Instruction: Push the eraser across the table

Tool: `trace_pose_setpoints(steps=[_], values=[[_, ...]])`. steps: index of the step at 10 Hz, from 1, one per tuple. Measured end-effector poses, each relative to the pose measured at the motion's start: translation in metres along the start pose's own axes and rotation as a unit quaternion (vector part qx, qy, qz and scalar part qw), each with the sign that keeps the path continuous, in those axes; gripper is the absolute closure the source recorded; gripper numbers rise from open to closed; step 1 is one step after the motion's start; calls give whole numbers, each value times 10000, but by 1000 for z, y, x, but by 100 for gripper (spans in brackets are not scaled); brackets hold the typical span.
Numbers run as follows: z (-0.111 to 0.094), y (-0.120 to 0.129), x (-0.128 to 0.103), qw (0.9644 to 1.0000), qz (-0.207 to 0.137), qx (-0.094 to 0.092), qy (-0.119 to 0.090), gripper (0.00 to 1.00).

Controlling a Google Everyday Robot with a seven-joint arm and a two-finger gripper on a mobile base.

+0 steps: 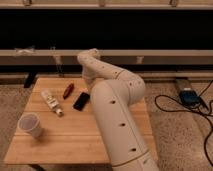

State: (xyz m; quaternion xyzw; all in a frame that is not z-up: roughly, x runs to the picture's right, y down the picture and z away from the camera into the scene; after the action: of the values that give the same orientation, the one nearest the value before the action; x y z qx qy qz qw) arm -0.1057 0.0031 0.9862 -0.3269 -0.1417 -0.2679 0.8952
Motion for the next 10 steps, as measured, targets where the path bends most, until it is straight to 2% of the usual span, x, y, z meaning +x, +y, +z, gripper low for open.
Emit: trace_pose_setpoints(steps=[4,8,10], values=[[11,-7,-1,9998,-129,-136,27,100],[16,-9,-16,9992,-341,-228,-38,100],[18,-7,-34,9981,-514,-323,-110,100]])
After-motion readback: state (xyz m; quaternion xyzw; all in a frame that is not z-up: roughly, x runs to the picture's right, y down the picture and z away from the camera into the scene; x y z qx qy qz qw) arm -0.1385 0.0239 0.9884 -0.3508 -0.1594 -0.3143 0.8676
